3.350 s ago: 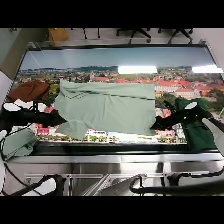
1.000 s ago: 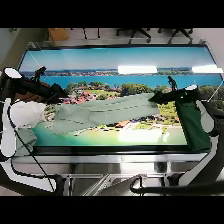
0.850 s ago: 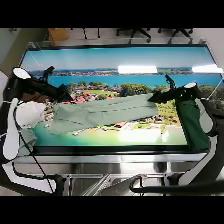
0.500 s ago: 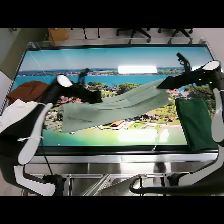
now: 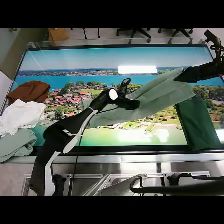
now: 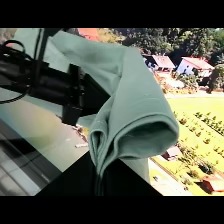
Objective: Fold the shirts.
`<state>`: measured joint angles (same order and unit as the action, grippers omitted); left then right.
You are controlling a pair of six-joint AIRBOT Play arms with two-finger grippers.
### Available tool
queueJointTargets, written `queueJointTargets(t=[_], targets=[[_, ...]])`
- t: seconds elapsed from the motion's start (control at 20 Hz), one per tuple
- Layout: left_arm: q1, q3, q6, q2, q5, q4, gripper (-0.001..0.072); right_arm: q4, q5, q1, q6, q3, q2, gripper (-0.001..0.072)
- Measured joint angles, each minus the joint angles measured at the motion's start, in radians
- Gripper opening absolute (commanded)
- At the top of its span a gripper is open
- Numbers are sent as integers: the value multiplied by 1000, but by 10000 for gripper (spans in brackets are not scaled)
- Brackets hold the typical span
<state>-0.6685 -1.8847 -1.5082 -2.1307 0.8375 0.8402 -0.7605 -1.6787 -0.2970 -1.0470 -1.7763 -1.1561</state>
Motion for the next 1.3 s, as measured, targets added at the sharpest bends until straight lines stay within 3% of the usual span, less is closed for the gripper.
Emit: queueJointTargets(t=[0.25, 0.55, 0.75, 1.0, 1.05, 1.1, 1.2, 1.3], targets=[[31, -152, 3, -34, 116, -98, 23, 2, -31, -1, -16, 0, 6, 27], [275, -45, 146, 342, 418, -128, 24, 94, -2, 76, -68, 32, -24, 27], [485, 107, 202, 677, 510, -135, 24, 160, 170, 293, -106, 92, -61, 28], [719, 313, 264, 988, 512, -134, 25, 193, 533, 669, -121, 129, -197, 44], [751, 355, 277, 1028, 508, -133, 24, 198, 627, 747, -117, 131, -242, 243], [780, 400, 291, 1066, 497, -133, 24, 202, 726, 819, -100, 133, -291, 559], [821, 486, 317, 1121, 478, -133, 24, 205, 886, 929, -64, 135, -385, 571], [847, 558, 334, 1157, 458, -134, 24, 204, 960, 978, -47, 137, -450, 571]])
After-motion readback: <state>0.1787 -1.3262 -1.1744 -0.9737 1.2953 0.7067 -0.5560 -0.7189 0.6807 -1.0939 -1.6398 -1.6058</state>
